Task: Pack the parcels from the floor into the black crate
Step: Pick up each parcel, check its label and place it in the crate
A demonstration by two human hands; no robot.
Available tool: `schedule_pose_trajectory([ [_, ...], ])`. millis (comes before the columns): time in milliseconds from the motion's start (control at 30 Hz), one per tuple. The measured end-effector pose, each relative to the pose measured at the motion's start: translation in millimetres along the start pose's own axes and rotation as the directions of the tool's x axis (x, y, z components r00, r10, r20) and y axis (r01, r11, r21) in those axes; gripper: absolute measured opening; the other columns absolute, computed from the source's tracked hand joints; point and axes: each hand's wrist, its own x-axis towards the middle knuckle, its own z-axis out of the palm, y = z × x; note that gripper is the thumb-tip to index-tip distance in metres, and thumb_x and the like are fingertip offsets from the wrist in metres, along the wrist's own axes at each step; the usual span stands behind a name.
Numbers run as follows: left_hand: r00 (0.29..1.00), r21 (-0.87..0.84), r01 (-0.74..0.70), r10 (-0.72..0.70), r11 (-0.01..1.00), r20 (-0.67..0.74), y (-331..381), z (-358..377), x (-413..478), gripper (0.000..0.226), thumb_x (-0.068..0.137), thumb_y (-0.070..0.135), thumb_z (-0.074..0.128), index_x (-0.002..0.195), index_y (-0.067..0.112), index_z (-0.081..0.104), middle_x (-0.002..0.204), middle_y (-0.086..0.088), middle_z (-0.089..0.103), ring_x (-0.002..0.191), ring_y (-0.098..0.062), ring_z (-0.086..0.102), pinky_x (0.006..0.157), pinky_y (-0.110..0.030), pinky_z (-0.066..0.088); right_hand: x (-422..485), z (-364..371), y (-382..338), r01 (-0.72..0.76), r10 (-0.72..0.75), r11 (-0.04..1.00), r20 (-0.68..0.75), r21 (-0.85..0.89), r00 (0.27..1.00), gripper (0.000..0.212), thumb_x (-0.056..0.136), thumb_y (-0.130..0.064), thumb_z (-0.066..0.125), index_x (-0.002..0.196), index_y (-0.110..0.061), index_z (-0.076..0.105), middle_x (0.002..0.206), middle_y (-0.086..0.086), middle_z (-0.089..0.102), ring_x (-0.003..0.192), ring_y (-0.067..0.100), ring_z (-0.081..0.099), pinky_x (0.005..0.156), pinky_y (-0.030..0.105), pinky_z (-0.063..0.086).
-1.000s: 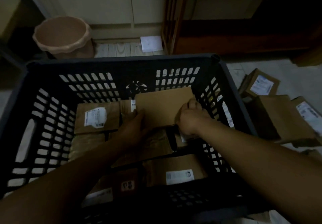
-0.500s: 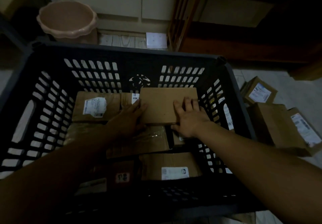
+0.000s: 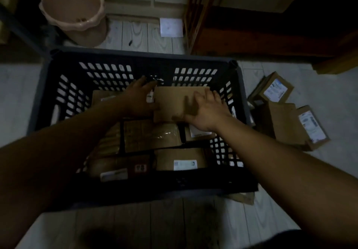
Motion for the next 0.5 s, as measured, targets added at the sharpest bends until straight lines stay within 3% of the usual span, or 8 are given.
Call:
schedule_pose_trajectory([
  [133, 0.998, -0.14, 0.003, -0.012, 0.99, -0.063, 38, -72, -81, 0.081, 0.087, 0.039, 0.06, 0.15, 0.022, 0.013, 0.158, -0.012, 0.002, 0.145, -0.034, 0.004, 0.118, -0.048, 0.013, -67, -69, 2, -0.023, 0.02, 0.998, 0.06, 0.06, 0.998, 0.094, 0.08, -0.075, 0.043, 0.151, -0.025, 0.011, 0.16, 0.009, 0.0, 0.146, 0.033, 0.001, 0.117, 0.052, 0.012],
  [233, 0.998, -0.153, -0.009, -0.001, 0.988, -0.068, 70, -134, -155, 0.075, 0.088, 0.025, 0.061, 0.149, 0.02, 0.018, 0.158, -0.013, 0.006, 0.144, -0.035, 0.008, 0.118, -0.045, 0.014, -127, -136, 1, -0.016, 0.01, 0.992, 0.05, 0.127, 0.999, 0.088, 0.082, -0.07, 0.045, 0.151, -0.025, 0.015, 0.16, 0.008, 0.007, 0.145, 0.031, 0.007, 0.115, 0.05, 0.019],
  [400, 0.999, -0.111, 0.047, -0.05, 0.993, -0.019, 128, -243, -277, 0.086, 0.086, 0.048, 0.059, 0.151, 0.024, 0.007, 0.158, -0.012, -0.002, 0.145, -0.033, 0.001, 0.117, -0.048, 0.01, -238, -253, -5, -0.006, 0.0, 0.977, 0.029, 0.214, 1.0, 0.085, 0.085, -0.065, 0.046, 0.152, -0.023, 0.015, 0.159, 0.012, 0.012, 0.145, 0.031, 0.011, 0.116, 0.045, 0.019],
  [500, 0.992, -0.169, 0.114, -0.121, 0.979, -0.029, 157, -281, -348, 0.085, 0.086, 0.046, 0.06, 0.15, 0.028, 0.007, 0.159, -0.008, -0.002, 0.146, -0.03, 0.004, 0.117, -0.048, 0.013, -302, -309, -3, 0.023, -0.023, 0.972, -0.002, 0.233, 1.0, 0.079, 0.084, -0.064, 0.045, 0.149, -0.023, 0.024, 0.151, 0.013, 0.027, 0.138, 0.031, 0.024, 0.111, 0.044, 0.027],
])
